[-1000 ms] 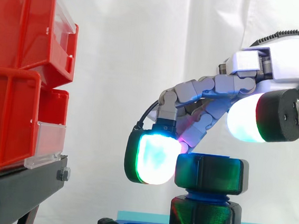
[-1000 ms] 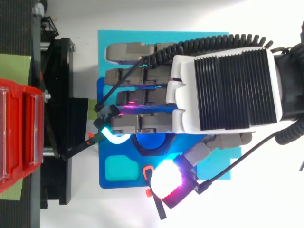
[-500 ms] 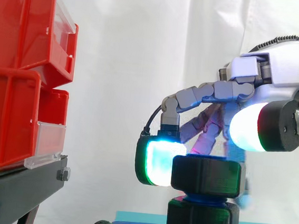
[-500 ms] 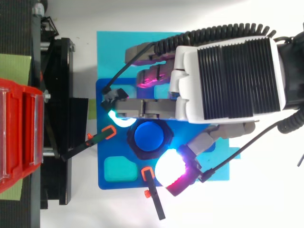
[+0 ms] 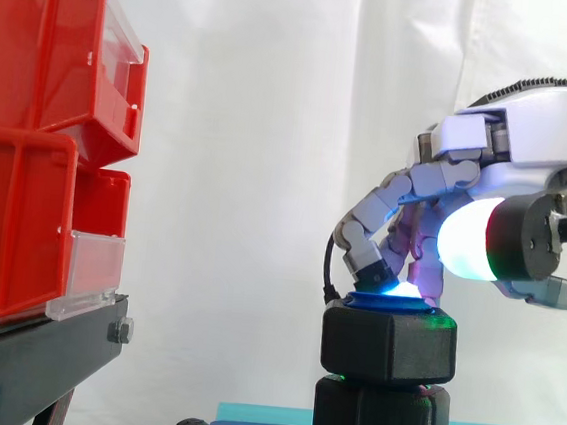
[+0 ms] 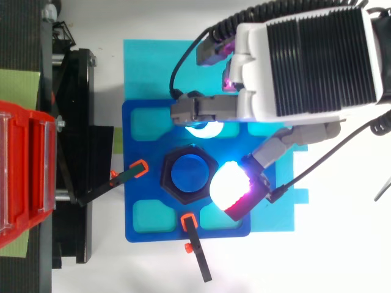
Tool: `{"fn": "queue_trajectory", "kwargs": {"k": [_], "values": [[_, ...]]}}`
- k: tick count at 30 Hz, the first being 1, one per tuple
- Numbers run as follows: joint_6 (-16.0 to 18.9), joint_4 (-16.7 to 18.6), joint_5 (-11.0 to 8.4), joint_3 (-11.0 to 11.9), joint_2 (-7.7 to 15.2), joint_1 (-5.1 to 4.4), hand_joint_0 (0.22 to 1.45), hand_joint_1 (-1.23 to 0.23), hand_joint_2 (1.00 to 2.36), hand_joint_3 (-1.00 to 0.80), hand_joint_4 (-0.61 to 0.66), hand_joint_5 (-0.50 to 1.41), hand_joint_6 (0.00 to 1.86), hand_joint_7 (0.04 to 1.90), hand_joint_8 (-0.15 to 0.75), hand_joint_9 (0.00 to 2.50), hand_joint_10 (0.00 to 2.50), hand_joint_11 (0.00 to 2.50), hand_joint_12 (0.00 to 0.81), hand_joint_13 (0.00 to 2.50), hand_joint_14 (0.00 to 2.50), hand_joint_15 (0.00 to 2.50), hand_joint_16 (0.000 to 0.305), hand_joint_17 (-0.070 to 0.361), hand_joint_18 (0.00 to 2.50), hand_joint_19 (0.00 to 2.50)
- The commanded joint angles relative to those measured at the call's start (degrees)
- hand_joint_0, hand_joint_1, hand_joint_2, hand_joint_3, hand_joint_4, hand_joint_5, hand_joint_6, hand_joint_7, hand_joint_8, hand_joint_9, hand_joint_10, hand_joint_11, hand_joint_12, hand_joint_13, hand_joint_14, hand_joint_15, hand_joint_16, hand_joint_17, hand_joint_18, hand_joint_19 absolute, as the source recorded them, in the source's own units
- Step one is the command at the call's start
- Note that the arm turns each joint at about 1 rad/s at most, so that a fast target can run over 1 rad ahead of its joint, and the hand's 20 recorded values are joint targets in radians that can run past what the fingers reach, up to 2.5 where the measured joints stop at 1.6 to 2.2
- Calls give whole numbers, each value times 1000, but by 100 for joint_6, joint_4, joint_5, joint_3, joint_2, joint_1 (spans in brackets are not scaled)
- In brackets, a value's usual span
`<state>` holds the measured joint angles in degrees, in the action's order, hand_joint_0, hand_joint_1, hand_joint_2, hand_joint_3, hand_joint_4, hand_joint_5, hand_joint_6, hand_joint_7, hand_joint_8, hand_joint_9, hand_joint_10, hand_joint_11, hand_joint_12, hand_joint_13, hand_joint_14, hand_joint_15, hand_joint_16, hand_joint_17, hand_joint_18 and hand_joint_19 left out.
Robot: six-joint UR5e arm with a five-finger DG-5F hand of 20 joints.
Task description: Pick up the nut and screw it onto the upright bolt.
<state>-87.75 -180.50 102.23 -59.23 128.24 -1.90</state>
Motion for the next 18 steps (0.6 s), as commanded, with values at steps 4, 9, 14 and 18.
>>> {"fn": "queue_trajectory", "kwargs": {"k": [4, 9, 14, 18], "values": [[-120, -231, 43, 237, 8, 75, 504, -228, 1000, -500, 185, 10, 505, 1131, 311, 1723, 13, 354, 200, 1054, 0, 0, 14, 31, 664, 0], [-146, -258, 69, 325, 0, 102, 492, -220, 1000, -500, 243, -56, 504, 898, 273, 1391, 7, 199, 237, 886, 0, 0, 22, 49, 534, 0], [-146, -205, 78, 325, 8, 102, 473, -209, 1000, -500, 202, -106, 502, 699, 255, 1069, 0, 0, 260, 642, 0, 0, 31, 69, 335, 0], [-146, -108, 69, 325, 8, 66, 457, -185, 1000, -500, 188, -113, 501, 646, 245, 795, 0, 0, 295, 409, 0, 0, 35, 79, 37, 0]]}}
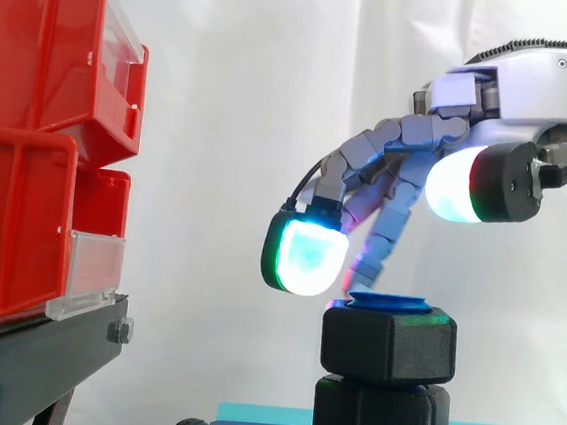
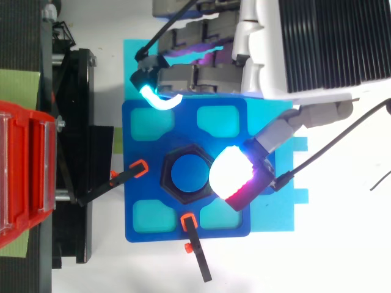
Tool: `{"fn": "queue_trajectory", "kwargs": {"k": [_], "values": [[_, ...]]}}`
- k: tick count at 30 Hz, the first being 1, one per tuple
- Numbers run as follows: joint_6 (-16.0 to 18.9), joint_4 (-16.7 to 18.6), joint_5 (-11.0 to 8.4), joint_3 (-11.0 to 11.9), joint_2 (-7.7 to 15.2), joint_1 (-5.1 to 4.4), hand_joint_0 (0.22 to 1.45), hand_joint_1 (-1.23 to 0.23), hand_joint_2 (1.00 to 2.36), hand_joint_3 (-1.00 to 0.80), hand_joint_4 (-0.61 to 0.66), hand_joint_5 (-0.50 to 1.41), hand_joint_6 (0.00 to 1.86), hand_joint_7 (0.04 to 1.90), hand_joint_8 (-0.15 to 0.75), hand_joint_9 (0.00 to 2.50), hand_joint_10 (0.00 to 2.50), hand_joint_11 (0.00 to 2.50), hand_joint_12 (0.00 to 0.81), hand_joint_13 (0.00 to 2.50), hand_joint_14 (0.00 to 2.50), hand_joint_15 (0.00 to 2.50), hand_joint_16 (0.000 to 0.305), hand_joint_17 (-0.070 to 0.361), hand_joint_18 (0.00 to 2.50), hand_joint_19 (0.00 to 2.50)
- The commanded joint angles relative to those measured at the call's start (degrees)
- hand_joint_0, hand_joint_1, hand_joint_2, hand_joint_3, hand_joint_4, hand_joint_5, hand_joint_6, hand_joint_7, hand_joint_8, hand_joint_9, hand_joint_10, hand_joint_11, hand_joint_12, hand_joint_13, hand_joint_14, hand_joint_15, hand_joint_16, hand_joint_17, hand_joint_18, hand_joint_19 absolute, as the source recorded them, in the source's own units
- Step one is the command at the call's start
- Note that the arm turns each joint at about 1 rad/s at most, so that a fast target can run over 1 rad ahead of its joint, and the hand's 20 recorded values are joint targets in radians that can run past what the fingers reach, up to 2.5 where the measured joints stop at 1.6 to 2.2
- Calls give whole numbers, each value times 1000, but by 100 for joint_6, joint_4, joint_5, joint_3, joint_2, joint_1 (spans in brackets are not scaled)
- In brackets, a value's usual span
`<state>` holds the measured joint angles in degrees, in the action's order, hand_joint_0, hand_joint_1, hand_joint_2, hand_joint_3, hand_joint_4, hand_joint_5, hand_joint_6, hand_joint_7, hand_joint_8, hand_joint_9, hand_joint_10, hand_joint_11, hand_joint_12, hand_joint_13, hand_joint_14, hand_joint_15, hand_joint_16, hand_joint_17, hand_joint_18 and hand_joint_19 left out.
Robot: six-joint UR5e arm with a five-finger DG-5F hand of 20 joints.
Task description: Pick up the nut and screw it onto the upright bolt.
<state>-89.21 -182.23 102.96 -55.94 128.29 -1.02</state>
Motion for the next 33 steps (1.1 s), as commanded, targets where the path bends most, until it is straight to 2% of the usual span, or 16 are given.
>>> {"fn": "queue_trajectory", "kwargs": {"k": [1, 5, 7, 9, 11, 16, 22, 33], "values": [[0, 109, -22, -5, 3, -30, 453, -176, 1000, -500, 173, -112, 501, 638, 230, 683, 0, 0, 305, 311, 0, 0, 36, 82, 0, 0], [0, 240, -30, -58, 3, -83, 444, -126, 1000, -500, 139, -99, 501, 646, 208, 457, 0, 0, 336, 117, 0, 0, 42, 95, 0, 0], [17, 346, -127, -225, 3, -162, 440, -110, 1000, -500, 122, -90, 502, 662, 194, 357, 0, 0, 343, 48, 0, 0, 44, 99, 0, 0], [52, 399, -241, -295, 3, -206, 439, -101, 1000, -500, 120, -82, 502, 681, 186, 301, 0, 0, 345, 24, 0, 0, 45, 101, 0, 0], [105, 434, -338, -383, 3, -267, 438, -100, 1000, -500, 117, -74, 502, 699, 184, 287, 0, 0, 346, 13, 0, 0, 45, 101, 0, 0], [255, 372, -400, -400, -6, -364, 441, -103, 1000, -500, 123, -41, 503, 808, 182, 285, 0, 0, 345, 18, 0, 0, 46, 103, 0, 0], [378, 293, -435, -400, 3, -408, 449, -113, 1000, -500, 125, -6, 505, 1034, 193, 365, 0, 0, 338, 81, 0, 0, 44, 98, 0, 0], [448, 293, -417, -400, 3, -408, 469, -154, 1000, -500, 68, 36, 504, 1239, 217, 594, 0, 0, 316, 290, 0, 0, 37, 83, 0, 0]]}}
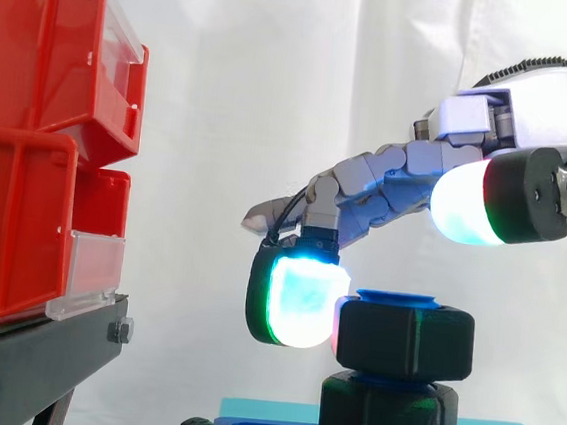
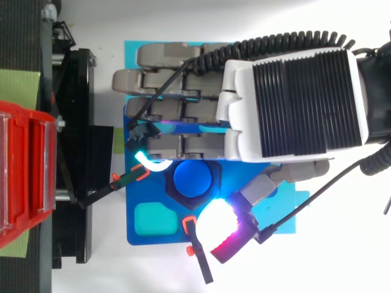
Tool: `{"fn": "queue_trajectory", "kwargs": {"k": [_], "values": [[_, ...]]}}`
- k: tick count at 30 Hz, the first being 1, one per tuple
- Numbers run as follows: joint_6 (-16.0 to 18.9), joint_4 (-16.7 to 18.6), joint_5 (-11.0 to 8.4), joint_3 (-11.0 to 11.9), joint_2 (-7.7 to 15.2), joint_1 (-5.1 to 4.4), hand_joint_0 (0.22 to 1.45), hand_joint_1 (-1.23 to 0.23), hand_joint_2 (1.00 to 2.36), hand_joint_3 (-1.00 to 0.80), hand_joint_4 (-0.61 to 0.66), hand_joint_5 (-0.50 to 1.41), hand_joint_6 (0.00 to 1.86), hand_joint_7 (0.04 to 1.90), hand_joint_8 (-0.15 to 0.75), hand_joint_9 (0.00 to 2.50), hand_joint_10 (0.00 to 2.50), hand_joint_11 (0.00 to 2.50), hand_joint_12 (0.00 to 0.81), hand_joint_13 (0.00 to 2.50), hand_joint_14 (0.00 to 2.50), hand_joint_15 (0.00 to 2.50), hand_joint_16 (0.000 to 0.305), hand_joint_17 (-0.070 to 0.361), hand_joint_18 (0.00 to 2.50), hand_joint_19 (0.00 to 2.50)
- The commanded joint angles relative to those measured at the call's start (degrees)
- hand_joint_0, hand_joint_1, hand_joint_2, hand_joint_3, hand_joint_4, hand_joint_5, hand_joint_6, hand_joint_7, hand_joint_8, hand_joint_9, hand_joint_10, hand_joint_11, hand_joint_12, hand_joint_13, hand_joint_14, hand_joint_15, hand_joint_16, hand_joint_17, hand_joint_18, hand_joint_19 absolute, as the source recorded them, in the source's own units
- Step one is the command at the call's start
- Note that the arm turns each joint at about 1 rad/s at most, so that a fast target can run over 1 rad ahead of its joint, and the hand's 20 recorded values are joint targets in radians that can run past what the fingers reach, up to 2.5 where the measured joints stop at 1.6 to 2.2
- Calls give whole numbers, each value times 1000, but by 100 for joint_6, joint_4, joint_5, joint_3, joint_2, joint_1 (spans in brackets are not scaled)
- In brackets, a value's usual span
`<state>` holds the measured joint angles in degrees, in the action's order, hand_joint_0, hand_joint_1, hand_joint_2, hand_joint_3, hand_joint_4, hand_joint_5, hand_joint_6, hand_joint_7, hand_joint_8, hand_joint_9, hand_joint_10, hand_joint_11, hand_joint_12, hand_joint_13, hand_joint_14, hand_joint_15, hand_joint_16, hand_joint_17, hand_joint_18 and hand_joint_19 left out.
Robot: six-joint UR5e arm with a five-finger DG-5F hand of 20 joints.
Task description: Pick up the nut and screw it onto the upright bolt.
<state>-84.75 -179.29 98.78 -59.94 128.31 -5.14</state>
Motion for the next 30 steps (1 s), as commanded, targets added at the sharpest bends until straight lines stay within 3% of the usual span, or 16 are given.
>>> {"fn": "queue_trajectory", "kwargs": {"k": [1, 12, 19, 23, 25, 29, 30], "values": [[3, 0, 1, 0, 1, -4, 469, -155, 1000, -500, 73, 37, 503, 1242, 218, 602, 0, 0, 316, 292, 0, 0, 37, 82, 0, 0], [-32, 0, 54, 0, 1, 66, 485, -209, 1000, -500, 93, 57, 502, 1325, 240, 809, 0, 0, 288, 456, 0, 0, 29, 66, 32, 0], [-164, -35, 150, 9, -8, 163, 497, -233, 1000, -500, 89, 79, 500, 1386, 250, 1036, 0, 0, 248, 630, 0, 0, 23, 51, 228, 0], [-191, -79, 212, 17, -8, 216, 510, -243, 1000, -500, 90, 94, 532, 1349, 231, 1335, 0, 0, 192, 853, 0, 0, 14, 30, 479, 0], [-235, -158, 247, 88, -8, 251, 514, -246, 1000, -500, 86, 98, 550, 1322, 212, 1516, 0, 0, 164, 948, 0, 0, 9, 21, 598, 0], [-296, -387, 274, 211, -8, 295, 515, -240, 1000, -500, 83, 100, 553, 1331, 204, 1593, 0, 0, 145, 1014, 0, 0, 7, 16, 670, 0], [-384, -686, 282, 404, -8, 330, 513, -235, 1000, -500, 78, 100, 553, 1336, 213, 1598, 0, 0, 149, 1014, 0, 0, 7, 17, 672, 0]]}}
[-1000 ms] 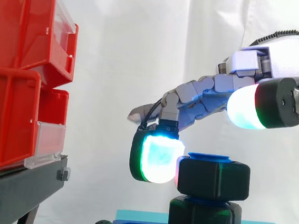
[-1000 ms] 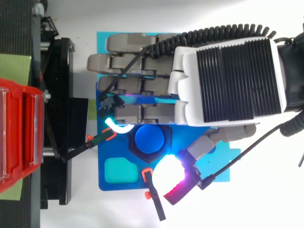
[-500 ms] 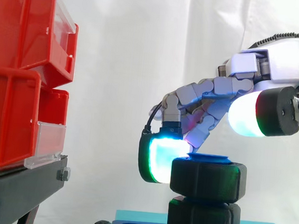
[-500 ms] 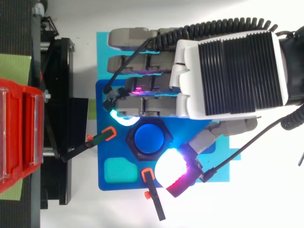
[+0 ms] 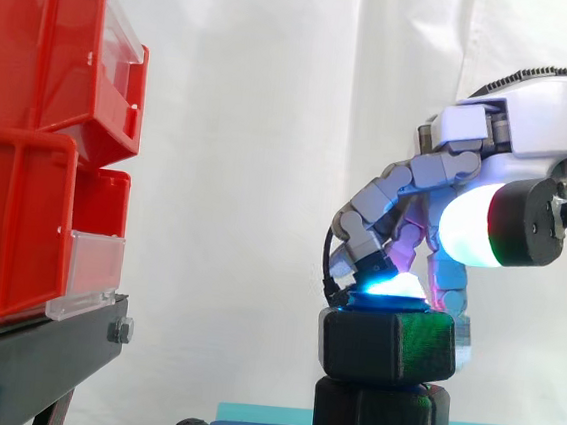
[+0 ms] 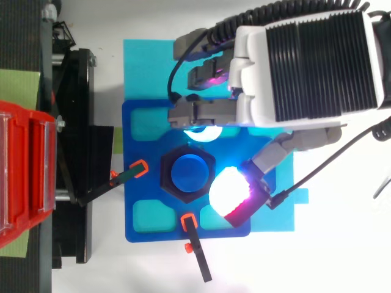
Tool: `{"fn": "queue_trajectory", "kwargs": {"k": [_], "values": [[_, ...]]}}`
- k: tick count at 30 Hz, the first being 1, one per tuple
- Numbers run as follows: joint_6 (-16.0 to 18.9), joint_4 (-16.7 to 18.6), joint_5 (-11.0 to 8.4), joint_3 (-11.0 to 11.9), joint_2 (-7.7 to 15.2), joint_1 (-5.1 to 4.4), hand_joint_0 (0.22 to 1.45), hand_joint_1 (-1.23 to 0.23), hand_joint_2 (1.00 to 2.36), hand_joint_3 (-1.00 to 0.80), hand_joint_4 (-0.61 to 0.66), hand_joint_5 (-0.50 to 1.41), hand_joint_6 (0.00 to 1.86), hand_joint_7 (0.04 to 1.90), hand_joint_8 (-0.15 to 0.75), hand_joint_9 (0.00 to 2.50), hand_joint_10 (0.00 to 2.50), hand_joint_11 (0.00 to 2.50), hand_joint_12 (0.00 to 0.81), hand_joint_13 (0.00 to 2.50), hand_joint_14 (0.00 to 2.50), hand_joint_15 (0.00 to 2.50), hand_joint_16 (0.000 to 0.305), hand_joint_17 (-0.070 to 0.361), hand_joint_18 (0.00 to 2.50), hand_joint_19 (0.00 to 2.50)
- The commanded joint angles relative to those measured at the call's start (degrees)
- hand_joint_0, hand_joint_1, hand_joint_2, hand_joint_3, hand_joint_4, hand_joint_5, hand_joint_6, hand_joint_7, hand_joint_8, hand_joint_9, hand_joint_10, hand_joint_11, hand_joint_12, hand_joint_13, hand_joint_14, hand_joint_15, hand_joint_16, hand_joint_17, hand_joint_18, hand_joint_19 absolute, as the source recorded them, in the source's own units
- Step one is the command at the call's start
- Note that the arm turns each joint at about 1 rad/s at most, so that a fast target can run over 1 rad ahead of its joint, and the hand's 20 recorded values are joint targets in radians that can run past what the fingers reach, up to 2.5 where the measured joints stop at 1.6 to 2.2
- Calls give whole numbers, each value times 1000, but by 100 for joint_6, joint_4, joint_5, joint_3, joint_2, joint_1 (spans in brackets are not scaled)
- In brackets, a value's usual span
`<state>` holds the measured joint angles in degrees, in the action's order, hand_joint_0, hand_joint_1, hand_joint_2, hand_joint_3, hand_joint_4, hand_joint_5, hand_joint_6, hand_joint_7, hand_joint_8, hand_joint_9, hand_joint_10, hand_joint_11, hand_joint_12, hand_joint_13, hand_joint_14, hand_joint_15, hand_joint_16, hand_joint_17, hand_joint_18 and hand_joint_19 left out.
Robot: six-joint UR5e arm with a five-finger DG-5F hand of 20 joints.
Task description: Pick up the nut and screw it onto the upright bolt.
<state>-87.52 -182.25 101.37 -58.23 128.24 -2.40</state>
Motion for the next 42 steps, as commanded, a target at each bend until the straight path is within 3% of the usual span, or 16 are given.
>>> {"fn": "queue_trajectory", "kwargs": {"k": [1, 5, 11, 14, 17, 19, 24, 28, 37, 42], "values": [[-108, -399, 23, 250, -1, 64, 513, -233, 1000, -500, 78, 98, 555, 1331, 216, 1599, 0, 0, 148, 1013, 0, 0, 8, 17, 673, 0], [-125, -408, 23, 321, -1, 64, 506, -201, 1000, -500, 118, 72, 502, 1358, 248, 1498, 2, 16, 190, 902, 0, 0, 14, 31, 522, 0], [-125, -417, 23, 444, 8, 64, 496, -175, 1000, -500, 229, -28, 505, 994, 243, 1246, 0, 0, 238, 740, 0, 0, 23, 52, 363, 0], [-125, -399, 5, 444, 8, 38, 488, -173, 1000, -500, 204, -63, 503, 788, 233, 1113, 0, 0, 250, 654, 0, 0, 28, 63, 296, 0], [-134, -311, -3, 444, 8, 12, 478, -163, 1000, -500, 200, -77, 502, 720, 232, 996, 0, 0, 262, 583, 0, 0, 32, 71, 219, 0], [-134, -179, -3, 408, 17, -15, 473, -150, 1000, -500, 192, -77, 503, 718, 231, 927, 0, 0, 280, 524, 0, 0, 33, 74, 173, 0], [-55, 269, -118, 22, 8, -138, 472, -142, 1000, -500, 210, -49, 503, 806, 232, 901, 0, 0, 289, 476, 0, 0, 34, 76, 116, 0], [182, 462, -153, -128, 8, -217, 471, -140, 1000, -500, 203, -48, 503, 800, 232, 882, 0, 0, 292, 464, 0, 0, 34, 77, 100, 0], [235, 366, -153, -128, 8, -261, 470, -141, 1000, -500, 203, -42, 503, 828, 237, 875, 0, 0, 295, 456, 0, 0, 35, 78, 82, 0], [235, 374, -153, -136, 8, -270, 475, -150, 1000, -500, 200, -22, 505, 967, 239, 881, 0, 0, 293, 458, 0, 0, 34, 77, 88, 0]]}}
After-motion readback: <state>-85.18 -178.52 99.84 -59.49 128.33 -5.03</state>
